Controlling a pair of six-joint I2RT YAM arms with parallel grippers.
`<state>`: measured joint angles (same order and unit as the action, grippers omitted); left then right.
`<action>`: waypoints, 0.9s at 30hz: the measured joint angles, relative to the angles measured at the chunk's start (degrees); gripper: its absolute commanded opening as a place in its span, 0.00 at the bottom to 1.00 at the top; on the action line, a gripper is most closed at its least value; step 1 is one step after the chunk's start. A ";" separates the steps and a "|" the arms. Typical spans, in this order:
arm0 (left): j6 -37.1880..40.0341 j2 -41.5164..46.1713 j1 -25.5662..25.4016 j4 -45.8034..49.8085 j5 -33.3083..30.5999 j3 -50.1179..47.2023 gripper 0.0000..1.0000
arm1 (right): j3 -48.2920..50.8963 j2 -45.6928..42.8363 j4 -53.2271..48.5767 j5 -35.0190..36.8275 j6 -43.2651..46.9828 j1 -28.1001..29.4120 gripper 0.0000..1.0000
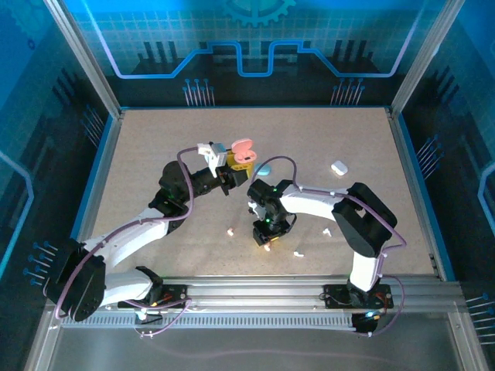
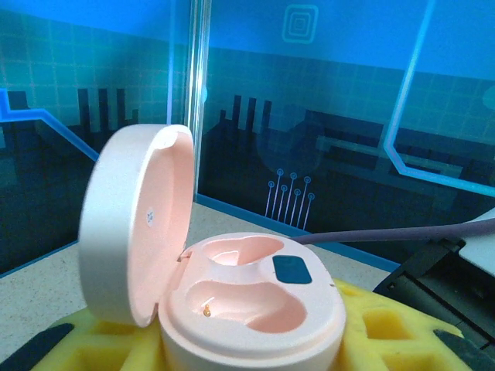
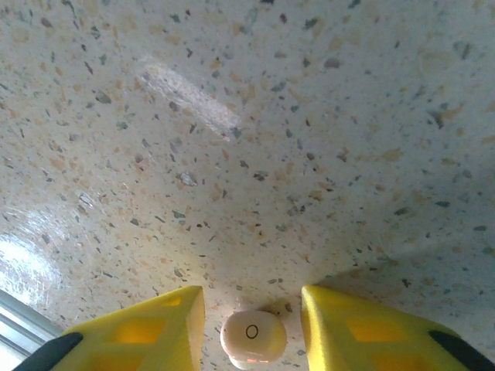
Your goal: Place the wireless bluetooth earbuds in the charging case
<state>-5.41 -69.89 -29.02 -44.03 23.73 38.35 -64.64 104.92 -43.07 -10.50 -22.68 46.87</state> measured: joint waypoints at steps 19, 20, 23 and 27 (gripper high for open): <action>0.02 0.00 0.00 0.00 -0.13 0.00 0.37 | 2.71 -2.25 -0.83 -0.57 -18.14 1.38 0.40; 0.02 0.00 0.00 0.00 -0.13 0.00 0.36 | 2.71 -2.14 -0.83 -0.55 -18.34 1.46 0.39; 0.02 0.00 0.00 0.00 -0.15 0.00 0.37 | 2.49 -1.68 -0.85 -0.46 -18.49 1.49 0.38; 0.02 0.00 0.00 0.00 -0.15 0.00 0.37 | 1.75 -1.11 -1.49 -0.35 -18.47 1.51 0.37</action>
<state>-5.39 -69.89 -29.02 -44.03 23.57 38.35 -62.89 103.81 -44.56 -10.85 -41.15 48.38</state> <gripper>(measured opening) 0.381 0.376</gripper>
